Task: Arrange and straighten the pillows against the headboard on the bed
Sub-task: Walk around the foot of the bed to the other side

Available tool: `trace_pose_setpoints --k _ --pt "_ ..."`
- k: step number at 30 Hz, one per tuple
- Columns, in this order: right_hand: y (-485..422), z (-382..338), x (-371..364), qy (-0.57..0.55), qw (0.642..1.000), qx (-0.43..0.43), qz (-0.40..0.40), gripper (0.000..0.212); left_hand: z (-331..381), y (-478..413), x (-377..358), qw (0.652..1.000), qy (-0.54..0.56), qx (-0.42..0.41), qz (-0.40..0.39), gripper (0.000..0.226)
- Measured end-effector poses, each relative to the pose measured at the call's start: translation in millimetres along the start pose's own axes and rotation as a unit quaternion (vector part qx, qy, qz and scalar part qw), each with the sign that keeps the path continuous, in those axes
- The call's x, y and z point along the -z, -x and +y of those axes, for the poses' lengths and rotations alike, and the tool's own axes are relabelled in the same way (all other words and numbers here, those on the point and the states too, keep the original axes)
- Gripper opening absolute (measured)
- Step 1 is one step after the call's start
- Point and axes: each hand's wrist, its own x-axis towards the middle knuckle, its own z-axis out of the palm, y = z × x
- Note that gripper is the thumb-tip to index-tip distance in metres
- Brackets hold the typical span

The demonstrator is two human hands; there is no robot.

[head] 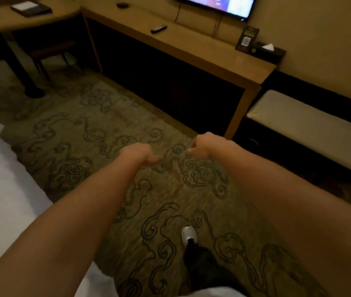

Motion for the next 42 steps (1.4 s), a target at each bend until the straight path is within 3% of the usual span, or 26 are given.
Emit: trace_pose_setpoints --k 6,9,17,22,28,35,42 --pt "-222 -17 55 0.049 0.997 0.059 -0.007 0.059 -32 -142 73 0.996 0.039 0.084 0.002 0.09" --pt "-305 -61 100 0.07 0.99 0.114 -0.045 0.059 -68 -176 118 0.987 0.075 0.141 -0.012 0.086" --pt "-490 -285 222 0.097 0.944 0.315 -0.014 0.077 -257 -296 222 0.949 0.113 0.295 0.005 0.082" --pt "-610 -401 274 0.138 0.928 0.346 -0.024 0.075 -396 -406 275 0.928 0.158 0.337 0.004 0.099" --pt "-737 -514 360 0.161 0.908 0.386 -0.028 0.07 -521 -499 347 0.916 0.181 0.358 0.01 0.093" --pt "-900 -709 435 0.166 0.874 0.456 -0.024 0.071 -694 -623 420 0.871 0.208 0.445 0.019 0.1" --pt "-1034 -902 508 0.233 0.828 0.509 -0.026 0.075 -856 -706 465 0.801 0.292 0.521 0.018 0.097"
